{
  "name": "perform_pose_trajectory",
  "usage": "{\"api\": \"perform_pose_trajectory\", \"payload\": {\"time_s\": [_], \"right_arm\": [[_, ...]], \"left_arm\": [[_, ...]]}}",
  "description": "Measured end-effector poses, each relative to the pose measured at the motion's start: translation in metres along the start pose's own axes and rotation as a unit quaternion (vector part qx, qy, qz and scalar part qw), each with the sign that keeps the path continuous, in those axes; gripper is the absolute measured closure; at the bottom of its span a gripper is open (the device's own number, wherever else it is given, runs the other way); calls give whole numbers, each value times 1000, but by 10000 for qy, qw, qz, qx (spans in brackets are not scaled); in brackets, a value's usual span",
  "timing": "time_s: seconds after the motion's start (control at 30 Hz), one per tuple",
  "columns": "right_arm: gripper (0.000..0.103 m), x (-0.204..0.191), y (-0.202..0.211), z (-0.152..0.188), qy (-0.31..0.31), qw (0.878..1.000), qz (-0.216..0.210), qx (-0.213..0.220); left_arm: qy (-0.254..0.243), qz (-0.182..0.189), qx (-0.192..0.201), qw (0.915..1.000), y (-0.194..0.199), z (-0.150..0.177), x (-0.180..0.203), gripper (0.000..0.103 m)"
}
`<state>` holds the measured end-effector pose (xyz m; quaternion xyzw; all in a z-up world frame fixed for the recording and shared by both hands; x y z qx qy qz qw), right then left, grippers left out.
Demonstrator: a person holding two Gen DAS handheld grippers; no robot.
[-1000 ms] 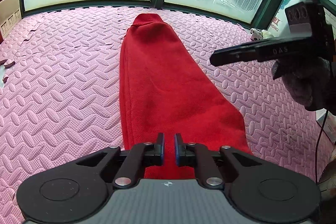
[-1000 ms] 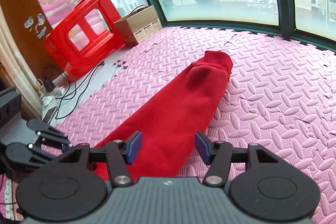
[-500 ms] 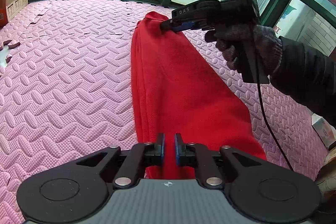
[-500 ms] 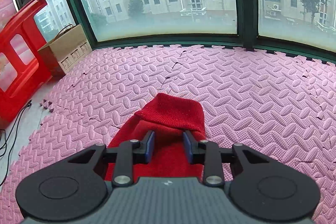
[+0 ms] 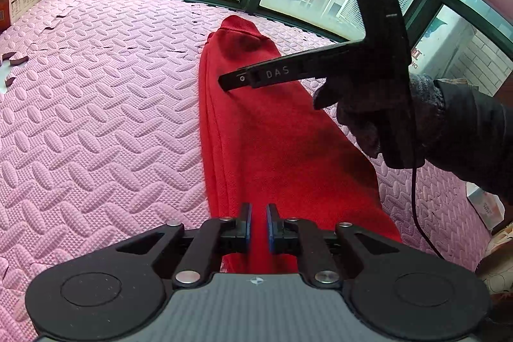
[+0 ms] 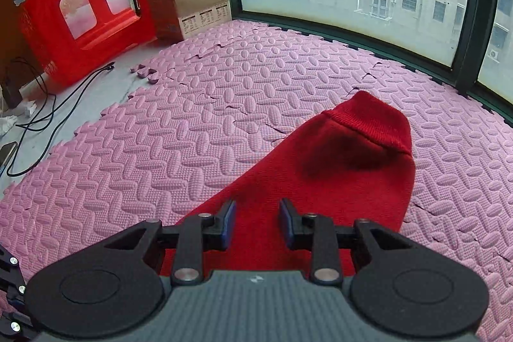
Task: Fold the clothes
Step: 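Grasp the cuff end of the folded red strip with the right gripper, then lift the cuff end with the right gripper and fold it toward the left gripper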
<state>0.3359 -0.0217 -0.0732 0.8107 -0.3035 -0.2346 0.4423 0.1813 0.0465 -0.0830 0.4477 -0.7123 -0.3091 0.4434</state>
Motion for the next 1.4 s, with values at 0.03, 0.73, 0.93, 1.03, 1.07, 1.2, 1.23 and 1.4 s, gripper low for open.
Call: {"api": "perform_pose_trajectory", "payload": {"time_s": [0.03,0.73,0.93,1.03,1.07,1.2,1.23,1.4], "right_arm": [[73,-1,0,0,3,10000,-26,7],[61,47,21,1,-1000,9915,-694,449],[59,125,8,0,-2125,9728,-709,594],[59,136,-10,2,-2269,9685,-928,434],[59,137,-13,2,-2274,9680,-975,423],[60,127,-27,-1,-2112,9705,-1124,290],[59,125,-29,-2,-2079,9712,-1119,304],[66,121,-30,-5,-1996,9717,-1227,298]], "left_arm": [[9,-7,-2,10000,1,0,0,91],[67,-405,-11,9992,-23,-74,-1,91],[130,-443,-61,9989,-34,-90,-4,91],[184,-536,-119,9983,-39,-93,-10,91],[212,-545,-131,9982,-40,-94,-12,91],[275,-542,-168,9980,-42,-95,-17,91],[260,-552,-170,9980,-42,-95,-16,91],[168,-569,-108,9982,-38,-100,-8,89]]}}
Point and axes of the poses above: each gripper's, at about its wrist camera, not at the fingertips, and y roughly against the way its jaws point, x to its right, z to its underside, the point moved 8 cm from there along -y, roughly the way its jaws point, and after that the axes turned 14 degrees about -x, right-handed, at the moved point
